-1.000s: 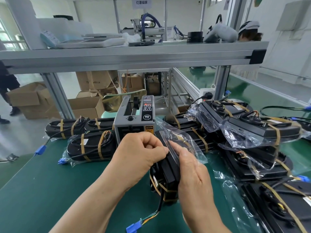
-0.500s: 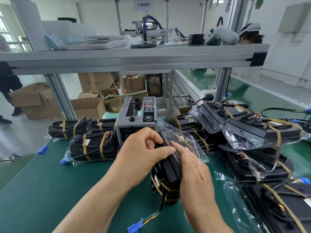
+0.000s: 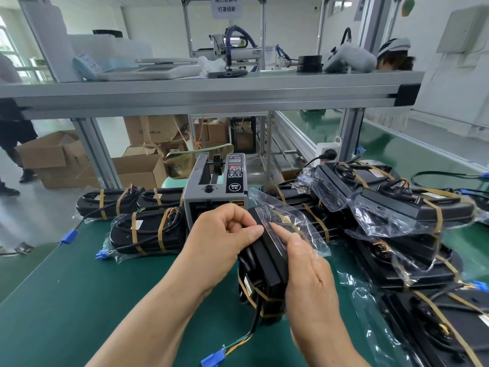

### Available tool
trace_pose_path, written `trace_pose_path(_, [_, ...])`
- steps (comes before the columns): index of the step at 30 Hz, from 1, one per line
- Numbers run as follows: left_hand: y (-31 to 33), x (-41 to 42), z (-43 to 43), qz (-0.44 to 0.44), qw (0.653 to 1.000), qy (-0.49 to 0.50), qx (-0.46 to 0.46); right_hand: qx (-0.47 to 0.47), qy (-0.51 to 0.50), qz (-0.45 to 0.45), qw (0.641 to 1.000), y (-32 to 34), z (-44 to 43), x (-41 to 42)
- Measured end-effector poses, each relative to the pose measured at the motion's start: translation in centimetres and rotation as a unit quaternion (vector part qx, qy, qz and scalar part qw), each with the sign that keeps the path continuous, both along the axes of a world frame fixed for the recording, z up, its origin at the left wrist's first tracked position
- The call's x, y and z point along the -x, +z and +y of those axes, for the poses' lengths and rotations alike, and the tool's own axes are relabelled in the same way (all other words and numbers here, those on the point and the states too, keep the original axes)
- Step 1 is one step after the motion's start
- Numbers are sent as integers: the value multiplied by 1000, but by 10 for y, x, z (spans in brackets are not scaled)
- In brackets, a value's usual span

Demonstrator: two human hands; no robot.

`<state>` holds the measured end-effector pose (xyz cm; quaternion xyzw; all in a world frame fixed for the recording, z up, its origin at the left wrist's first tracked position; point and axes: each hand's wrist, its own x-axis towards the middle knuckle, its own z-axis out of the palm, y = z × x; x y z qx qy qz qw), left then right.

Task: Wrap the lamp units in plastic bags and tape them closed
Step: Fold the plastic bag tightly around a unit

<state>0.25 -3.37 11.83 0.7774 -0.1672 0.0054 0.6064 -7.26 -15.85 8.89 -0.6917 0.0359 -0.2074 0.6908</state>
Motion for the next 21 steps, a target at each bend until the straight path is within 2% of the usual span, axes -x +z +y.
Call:
trace_pose_path(5, [-5, 1, -4, -5, 999, 39, 15, -7, -11, 0, 1000, -5, -2, 1])
trace_pose_path(10, [-12, 6, -8, 35, 996, 63, 62, -27, -7, -35, 999, -13, -3, -1])
trace_pose_path(14, [-11, 1, -3, -35, 997, 68, 6, -23, 2, -108, 994, -21, 0, -7])
trace_pose_path(21, [-34, 15, 8, -160, 984, 48, -62, -119, 106, -88, 983, -55, -6, -5])
